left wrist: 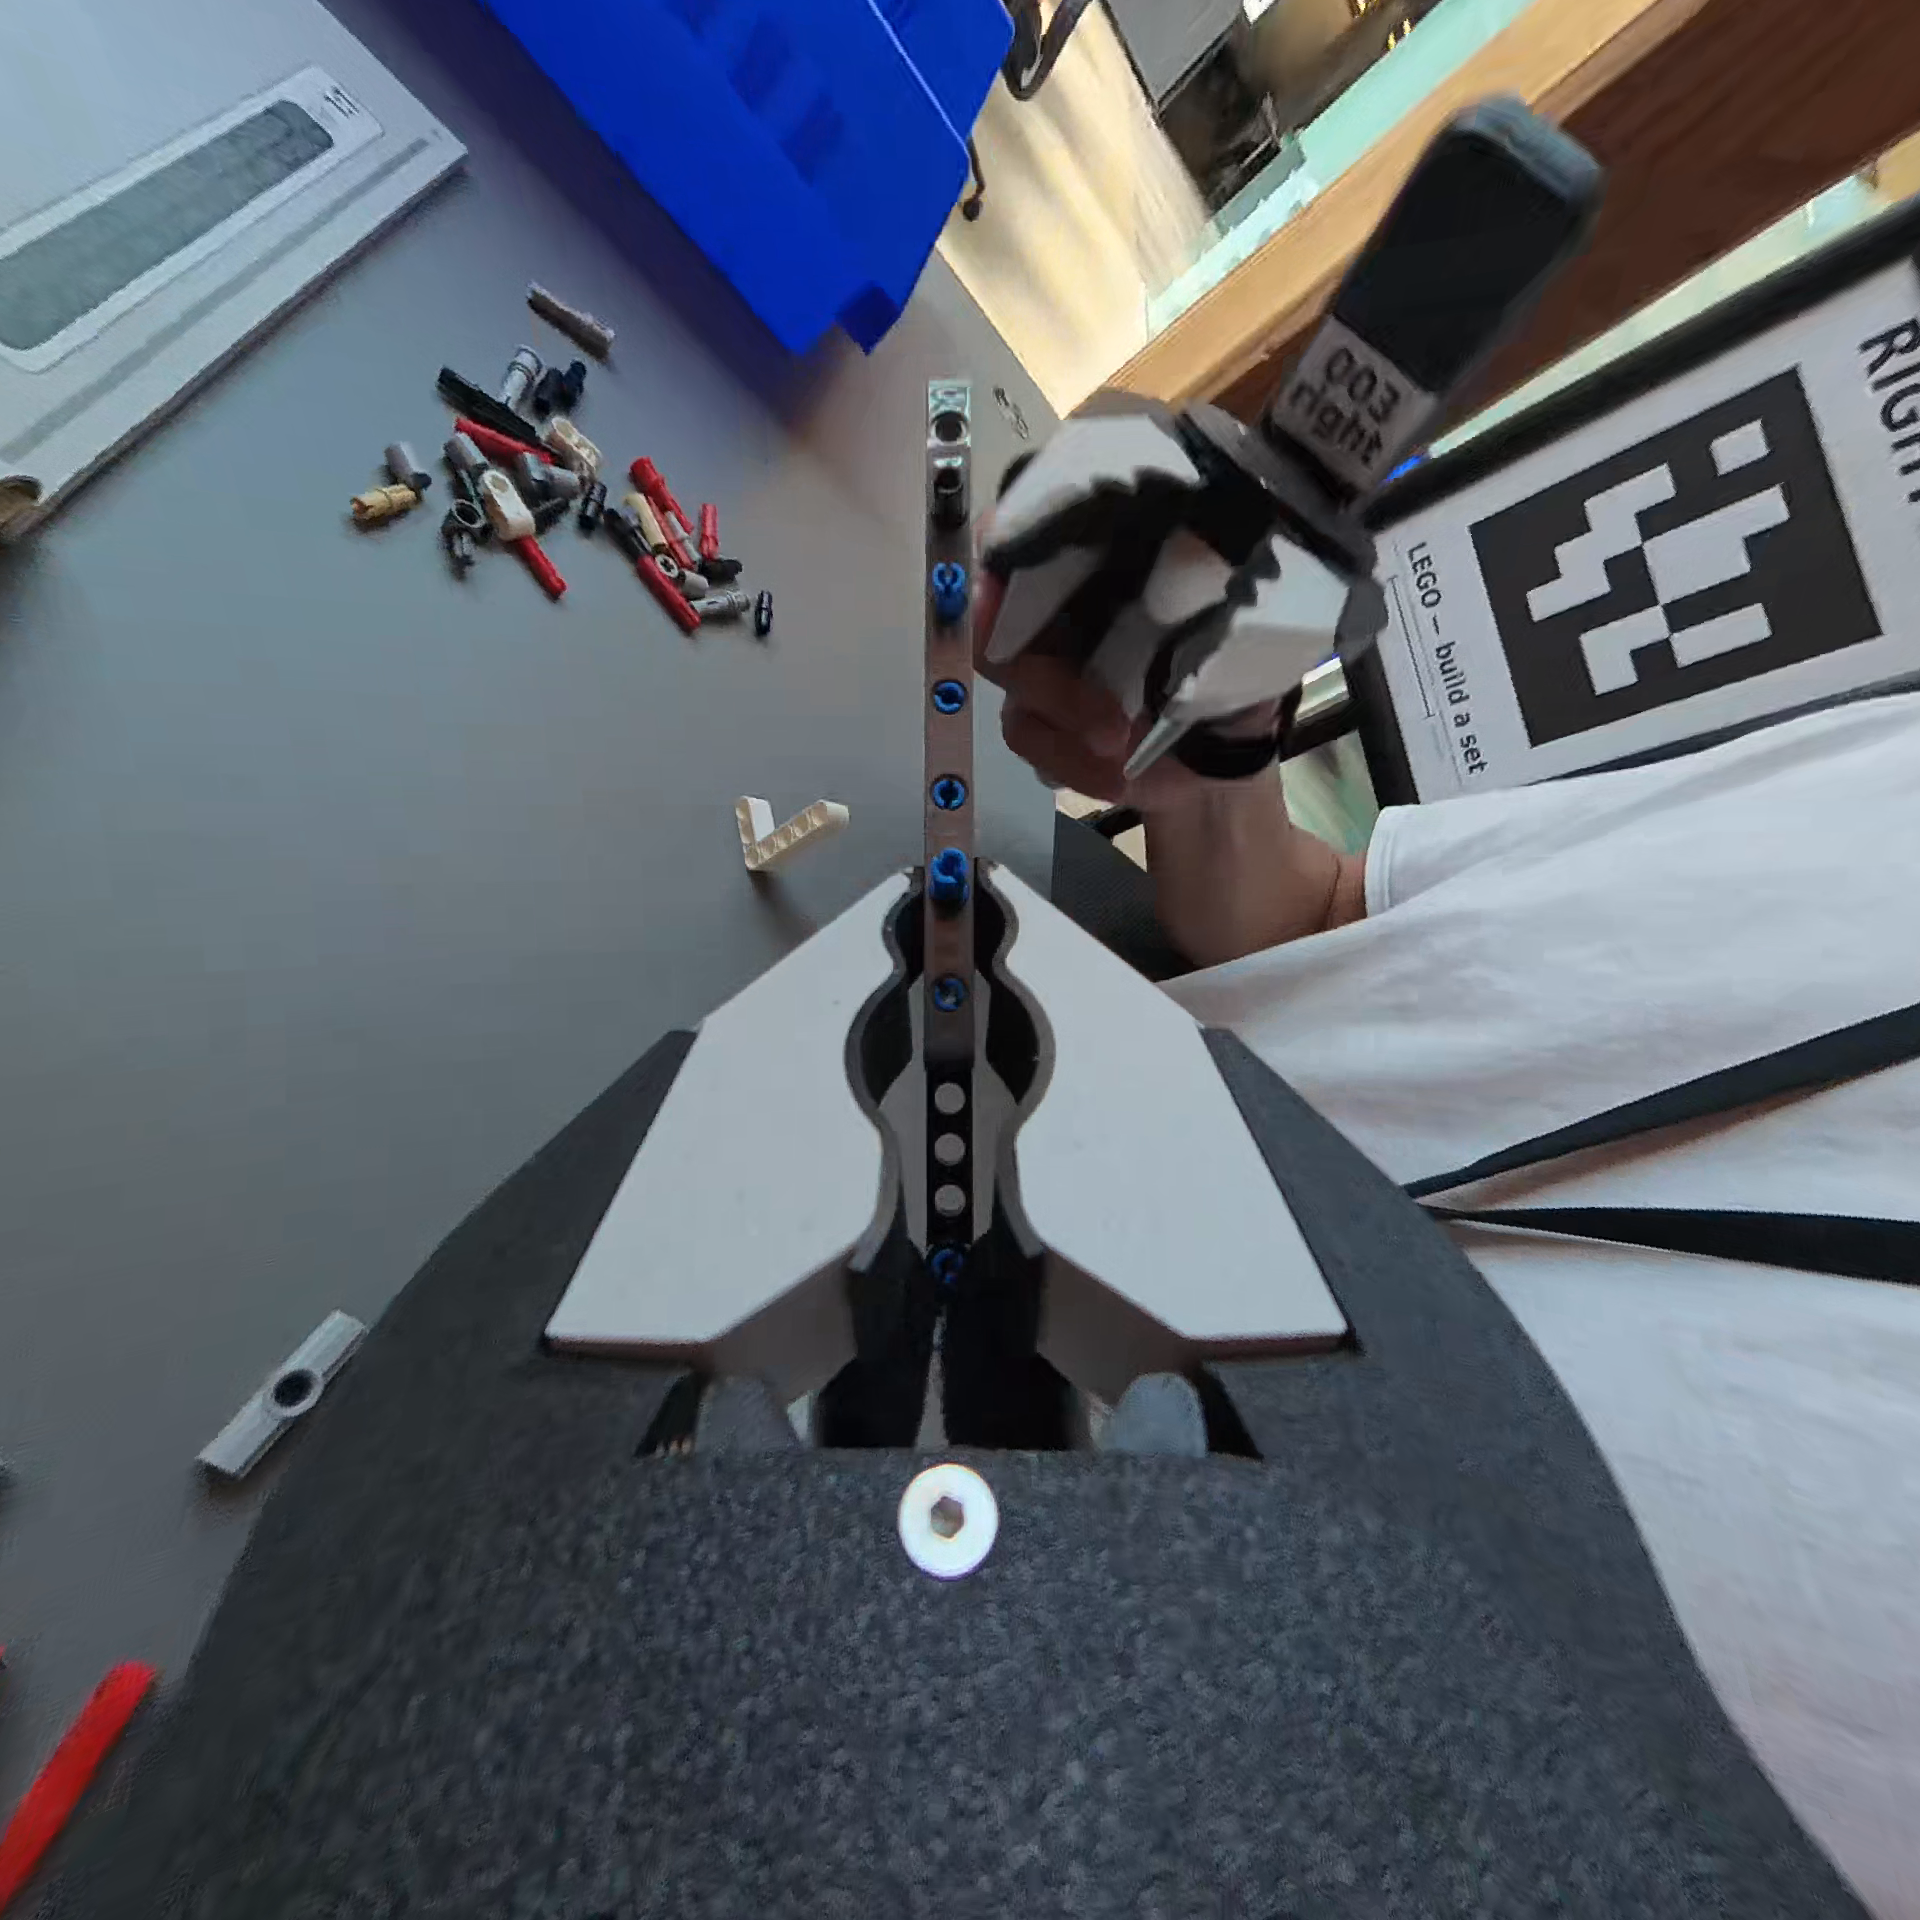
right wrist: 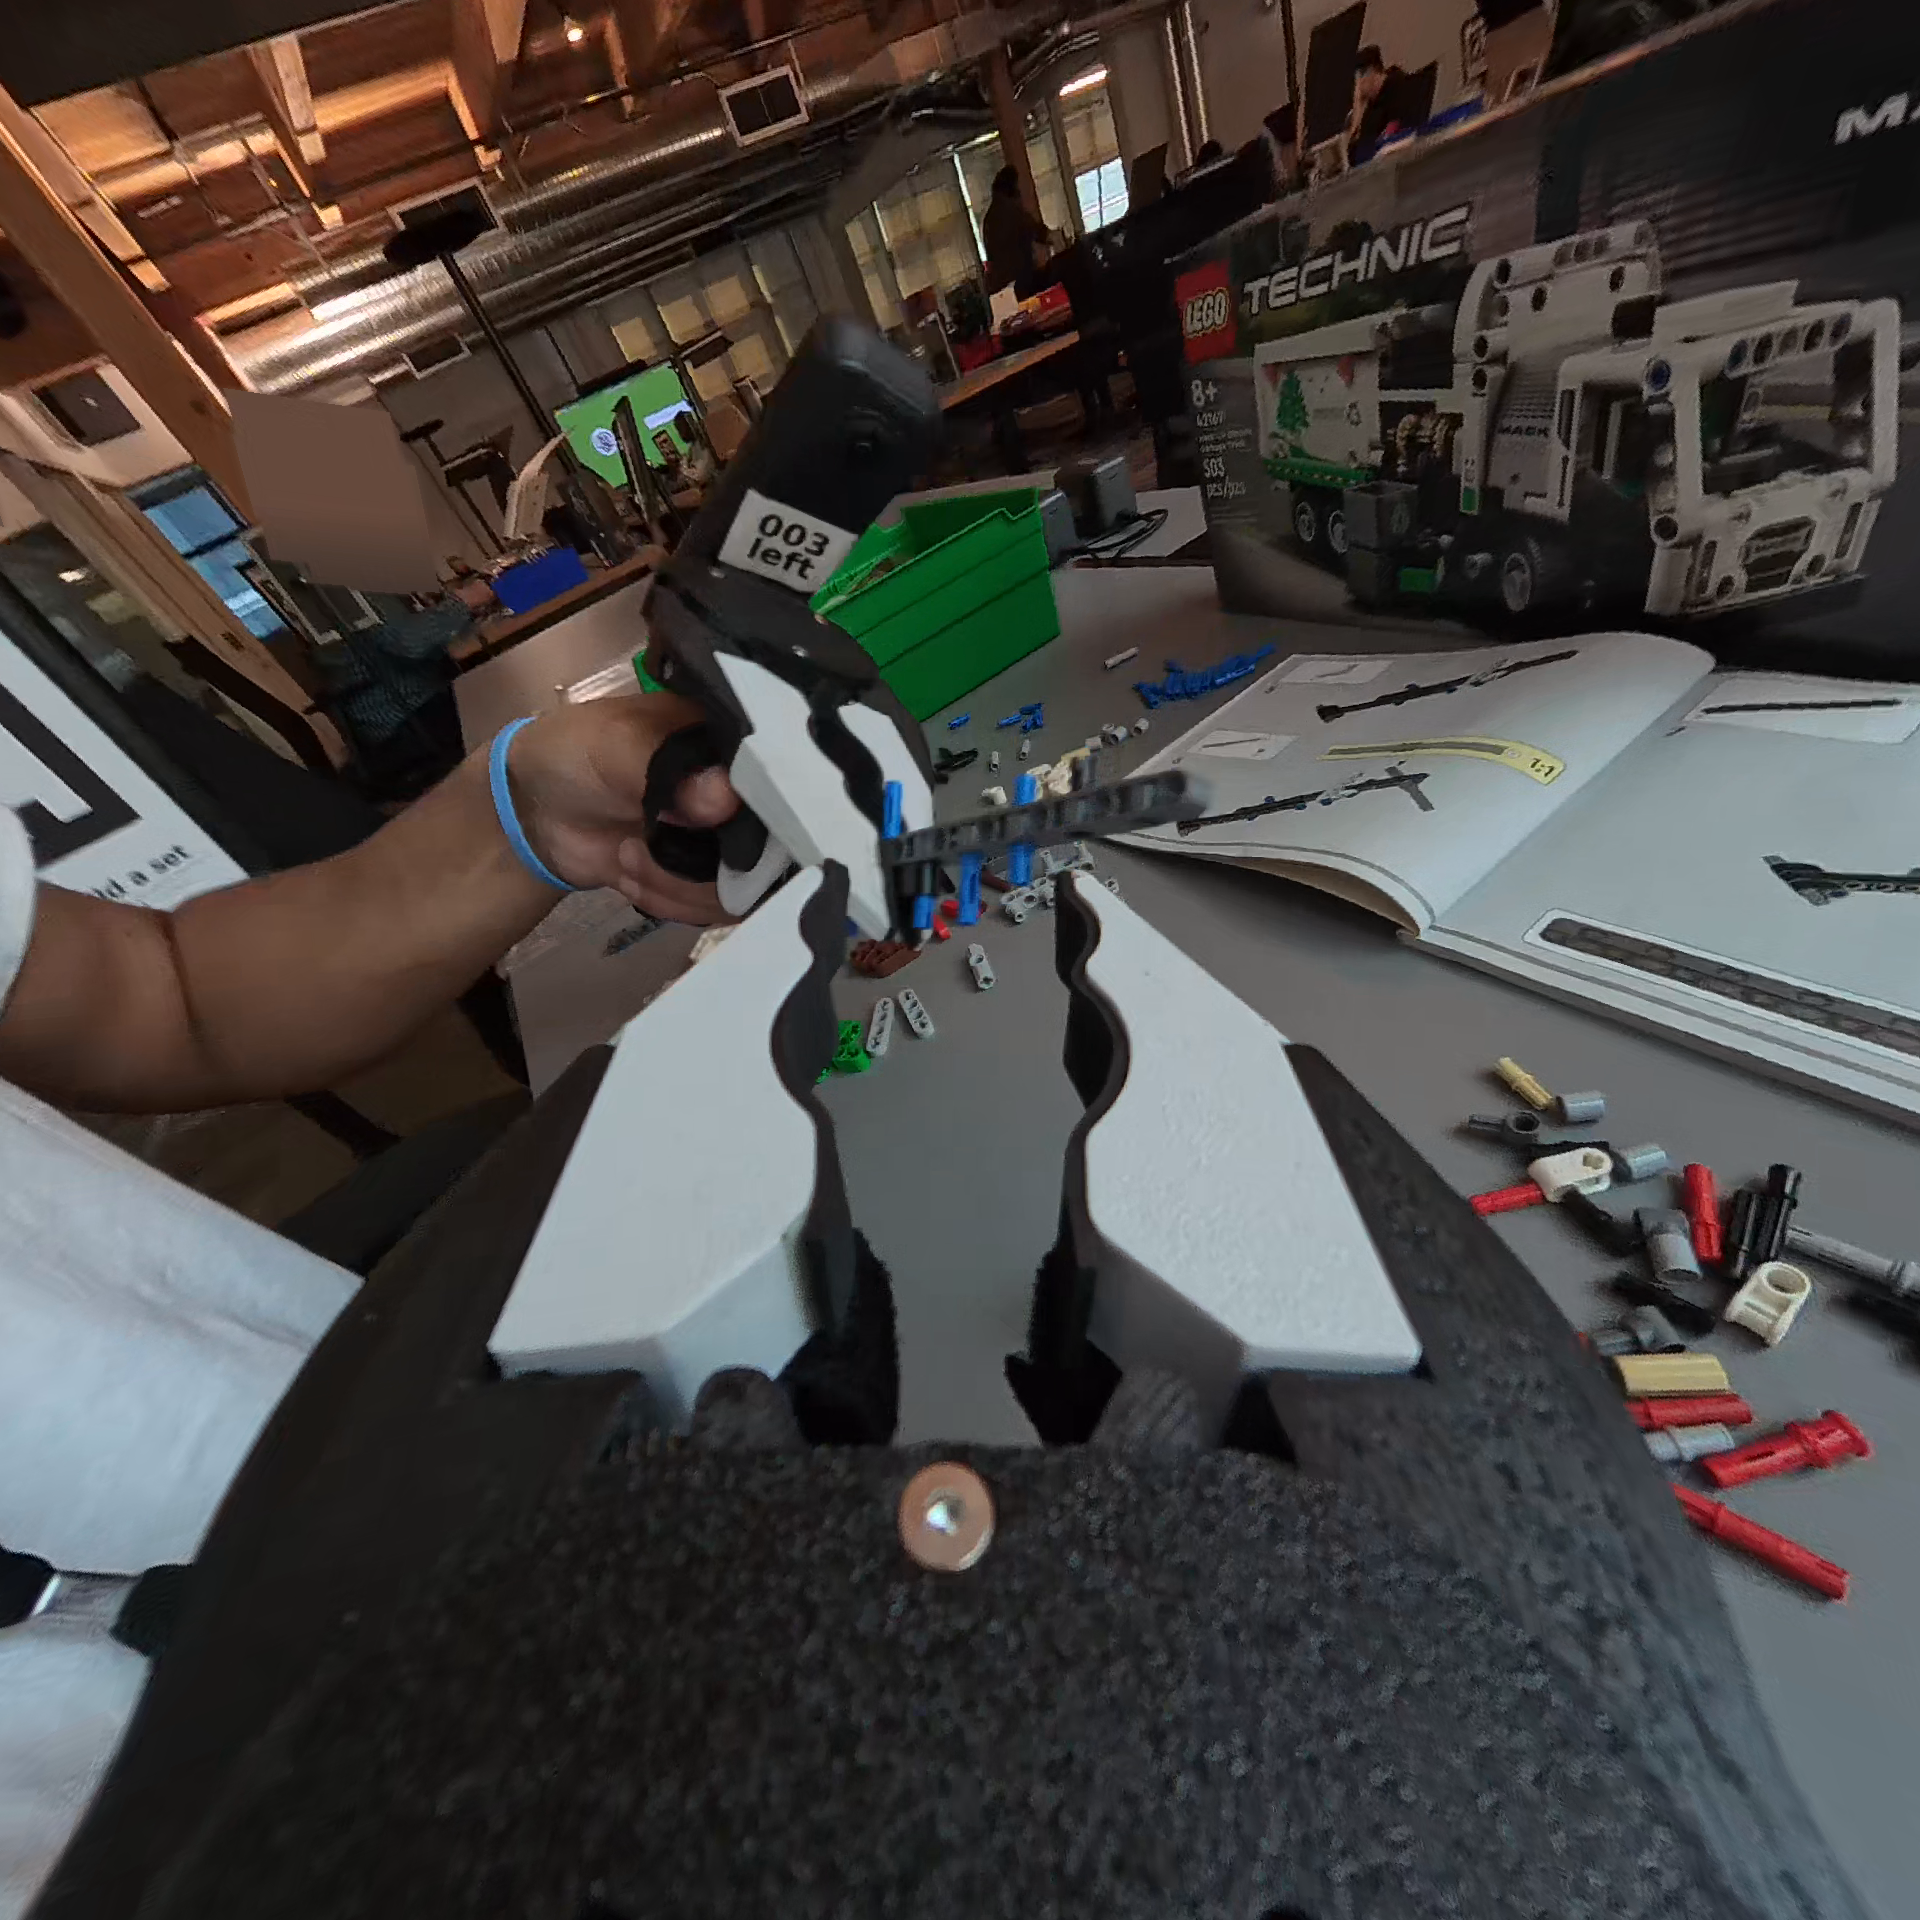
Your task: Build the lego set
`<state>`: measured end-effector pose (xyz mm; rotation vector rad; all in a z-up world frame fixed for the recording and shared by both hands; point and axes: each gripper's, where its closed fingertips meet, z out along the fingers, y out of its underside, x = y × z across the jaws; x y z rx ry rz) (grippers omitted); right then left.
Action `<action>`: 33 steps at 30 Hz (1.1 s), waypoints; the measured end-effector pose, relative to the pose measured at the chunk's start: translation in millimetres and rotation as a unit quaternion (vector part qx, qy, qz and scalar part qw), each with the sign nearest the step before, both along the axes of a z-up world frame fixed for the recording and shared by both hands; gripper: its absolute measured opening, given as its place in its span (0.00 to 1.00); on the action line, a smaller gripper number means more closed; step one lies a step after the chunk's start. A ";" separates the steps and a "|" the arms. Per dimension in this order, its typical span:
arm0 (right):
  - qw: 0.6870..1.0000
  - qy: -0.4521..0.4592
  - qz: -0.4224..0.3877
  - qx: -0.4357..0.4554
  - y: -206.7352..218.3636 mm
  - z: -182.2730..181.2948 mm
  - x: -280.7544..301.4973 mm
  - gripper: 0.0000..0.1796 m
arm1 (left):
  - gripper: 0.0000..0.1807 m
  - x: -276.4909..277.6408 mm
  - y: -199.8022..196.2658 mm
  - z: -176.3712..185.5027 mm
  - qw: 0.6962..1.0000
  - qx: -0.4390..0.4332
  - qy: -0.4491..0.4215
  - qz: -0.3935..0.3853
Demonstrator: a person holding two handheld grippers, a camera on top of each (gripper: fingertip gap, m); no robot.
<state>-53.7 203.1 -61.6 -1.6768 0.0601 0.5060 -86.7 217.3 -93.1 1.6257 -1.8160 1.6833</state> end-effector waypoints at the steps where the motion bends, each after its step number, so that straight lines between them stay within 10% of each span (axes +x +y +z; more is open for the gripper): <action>1: 1.000 0.025 0.010 -0.008 2.5 -0.1 6.3 0.24 | 0.03 -1.9 -3.0 2.1 1.000 0.001 -0.003 -0.009; 4: 0.990 0.118 0.068 -0.028 10.4 -3.4 5.5 0.28 | 0.03 -9.9 -16.4 8.9 0.999 -0.010 -0.013 -0.043; 10: 0.968 0.207 0.139 -0.021 8.1 1.2 -13.4 0.04 | 0.05 -10.7 -18.6 6.2 0.997 0.051 -0.055 -0.024; 14: 0.957 0.270 0.105 -0.028 7.9 2.6 11.4 0.03 | 0.25 -13.1 17.3 25.8 0.964 0.181 -0.190 0.048; 20: 0.872 0.455 0.177 -0.032 -0.2 27.8 25.8 0.03 | 0.33 -36.1 44.4 37.0 0.805 0.452 -0.370 0.101; 26: 0.805 0.542 0.226 -0.087 6.7 26.7 4.3 0.03 | 0.34 -32.9 37.1 41.0 0.485 0.738 -0.466 0.055; 33: 0.778 0.545 0.273 -0.153 5.2 15.4 -31.1 0.04 | 0.41 -28.3 6.3 69.1 0.437 0.696 -0.569 -0.018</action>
